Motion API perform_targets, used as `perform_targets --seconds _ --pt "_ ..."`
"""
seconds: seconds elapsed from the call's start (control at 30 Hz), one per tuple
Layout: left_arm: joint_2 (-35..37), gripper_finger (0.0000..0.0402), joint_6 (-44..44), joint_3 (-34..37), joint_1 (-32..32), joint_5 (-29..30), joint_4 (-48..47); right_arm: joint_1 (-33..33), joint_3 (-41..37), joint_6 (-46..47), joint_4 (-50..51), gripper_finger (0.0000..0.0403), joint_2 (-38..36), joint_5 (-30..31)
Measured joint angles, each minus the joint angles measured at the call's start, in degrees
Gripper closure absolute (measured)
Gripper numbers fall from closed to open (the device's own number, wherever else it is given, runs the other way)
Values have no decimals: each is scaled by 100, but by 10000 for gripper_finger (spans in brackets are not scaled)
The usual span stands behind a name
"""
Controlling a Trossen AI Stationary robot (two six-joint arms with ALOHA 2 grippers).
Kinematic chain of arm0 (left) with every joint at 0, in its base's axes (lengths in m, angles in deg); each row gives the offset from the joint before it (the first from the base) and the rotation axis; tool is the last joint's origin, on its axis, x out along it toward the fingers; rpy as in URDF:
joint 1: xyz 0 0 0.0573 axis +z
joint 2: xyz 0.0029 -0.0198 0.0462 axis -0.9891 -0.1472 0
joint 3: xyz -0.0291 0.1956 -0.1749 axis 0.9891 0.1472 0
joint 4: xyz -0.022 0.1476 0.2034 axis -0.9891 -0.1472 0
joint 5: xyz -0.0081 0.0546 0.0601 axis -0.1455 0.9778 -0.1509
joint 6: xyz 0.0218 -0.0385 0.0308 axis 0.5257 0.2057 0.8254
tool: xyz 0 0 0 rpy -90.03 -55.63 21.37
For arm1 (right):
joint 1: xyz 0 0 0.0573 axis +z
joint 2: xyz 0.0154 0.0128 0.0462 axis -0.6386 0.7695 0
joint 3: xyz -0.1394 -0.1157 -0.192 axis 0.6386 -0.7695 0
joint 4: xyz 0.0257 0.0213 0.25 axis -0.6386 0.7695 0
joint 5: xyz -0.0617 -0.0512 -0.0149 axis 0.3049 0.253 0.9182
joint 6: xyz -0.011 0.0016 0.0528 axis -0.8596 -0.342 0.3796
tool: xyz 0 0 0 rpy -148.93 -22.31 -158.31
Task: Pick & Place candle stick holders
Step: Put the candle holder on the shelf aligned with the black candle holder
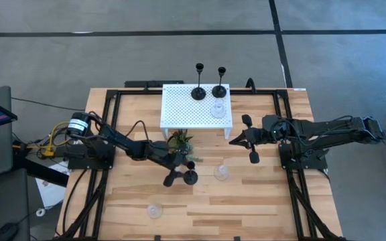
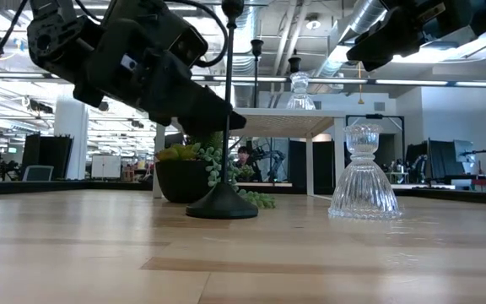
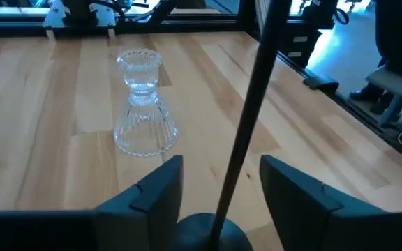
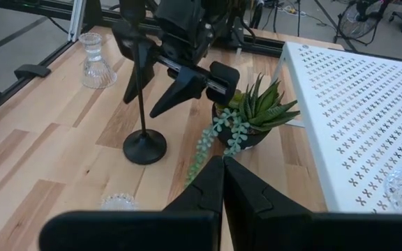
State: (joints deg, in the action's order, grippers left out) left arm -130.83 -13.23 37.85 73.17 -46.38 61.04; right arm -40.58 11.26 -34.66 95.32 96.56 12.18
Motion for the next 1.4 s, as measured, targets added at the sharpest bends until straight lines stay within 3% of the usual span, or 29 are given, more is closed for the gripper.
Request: perform_targets --seconds 0.4,0.57,0.73,0.87,1.1,1.27,1.4 --pt "7 384 -134 0 -50 28 41 0 0 -32 -1 403 0 0" --pt "337 386 -449 2 -315 776 -382 0 0 -45 19 403 0 1" --pt "1328 388 -432 6 -629 1844 -1765 0 0 -45 49 403 0 0" --pt "2186 388 -690 7 -749 2394 -2217 0 0 -45 43 403 0 0" --pt "3505 388 -995 7 -614 2684 -2660 -2 0 -41 42 403 0 0" --pt "4162 388 -597 -2 -325 2983 -2844 0 0 -41 42 403 0 0" --pt "4353 388 -146 -400 16 3178 -3243 0 0 -40 43 403 0 0"
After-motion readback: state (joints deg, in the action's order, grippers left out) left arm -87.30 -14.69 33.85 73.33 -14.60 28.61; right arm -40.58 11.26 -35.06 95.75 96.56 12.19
